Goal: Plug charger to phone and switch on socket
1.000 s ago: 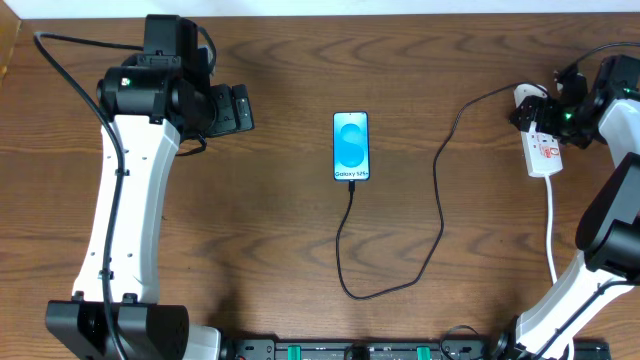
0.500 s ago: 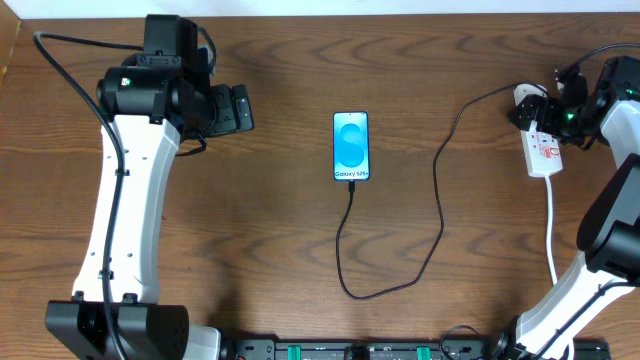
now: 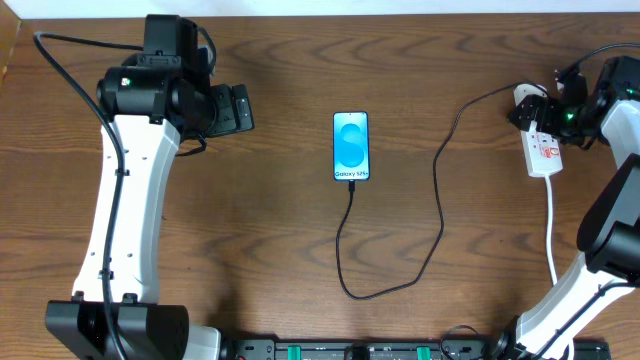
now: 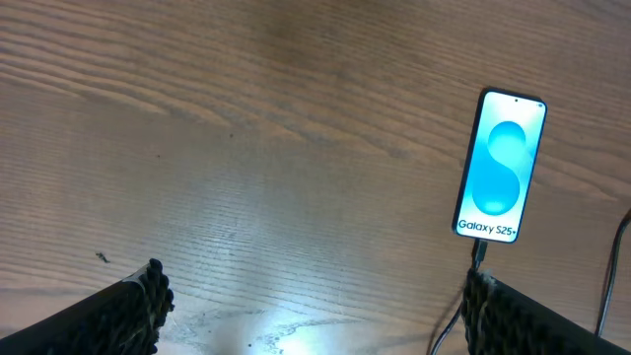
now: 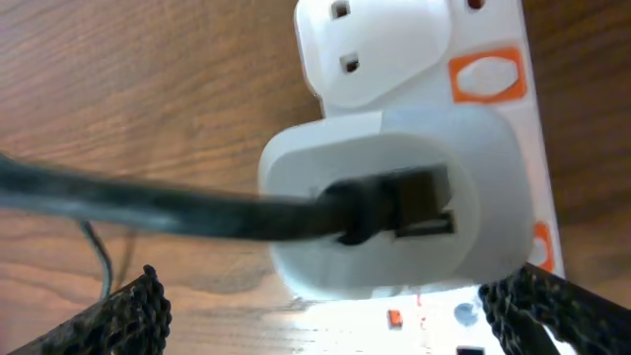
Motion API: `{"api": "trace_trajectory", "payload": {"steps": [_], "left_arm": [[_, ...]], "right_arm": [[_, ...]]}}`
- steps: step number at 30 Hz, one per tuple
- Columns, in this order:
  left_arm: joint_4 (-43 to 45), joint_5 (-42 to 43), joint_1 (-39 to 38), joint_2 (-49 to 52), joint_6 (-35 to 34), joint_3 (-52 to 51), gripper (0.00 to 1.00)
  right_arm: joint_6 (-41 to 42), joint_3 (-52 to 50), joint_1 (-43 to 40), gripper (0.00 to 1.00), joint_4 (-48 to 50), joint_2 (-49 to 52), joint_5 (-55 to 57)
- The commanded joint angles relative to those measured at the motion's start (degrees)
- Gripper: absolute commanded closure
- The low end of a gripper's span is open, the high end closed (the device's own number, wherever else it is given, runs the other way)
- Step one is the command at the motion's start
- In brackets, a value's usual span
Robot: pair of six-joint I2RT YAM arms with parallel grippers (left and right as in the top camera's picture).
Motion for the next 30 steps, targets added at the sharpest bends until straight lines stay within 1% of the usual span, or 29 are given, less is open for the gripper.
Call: {"api": "trace_trajectory", "payload": {"steps": [1, 7, 10, 14, 17, 30], "left_arm": [[-0.2, -0.9, -0.1, -0.6, 0.5, -0.2, 0.04], [-0.2, -0.9, -0.1, -0.6, 0.5, -0.2, 0.04], [-0.2, -1.0, -0.1, -0.6, 0.5, -0.2, 0.04], [-0.2, -0.9, -0.1, -0.6, 0.5, -0.2, 0.04], [-0.2, -0.9, -0.1, -0.6, 0.5, -0.2, 0.04], [-0.2, -0.9, -0.1, -0.6, 0.5, -0.2, 0.04]], "right_arm": [[0.7, 1.7, 0.6, 0.01, -3.8, -4.2, 2.7], [0.9, 2.4, 0.6, 0.01, -8.7, -14.1, 16.7], [3.3, 2.4, 0.7, 0.01, -11.5, -19.3, 22.2], [5.3, 2.4, 0.8, 0.01, -13.1, -24.7, 22.4], [5.7, 2.4, 0.8, 0.01, -13.2, -27.0, 22.4], [5.7, 2.3, 0.8, 0.01, -13.2, -27.6, 22.4]]}}
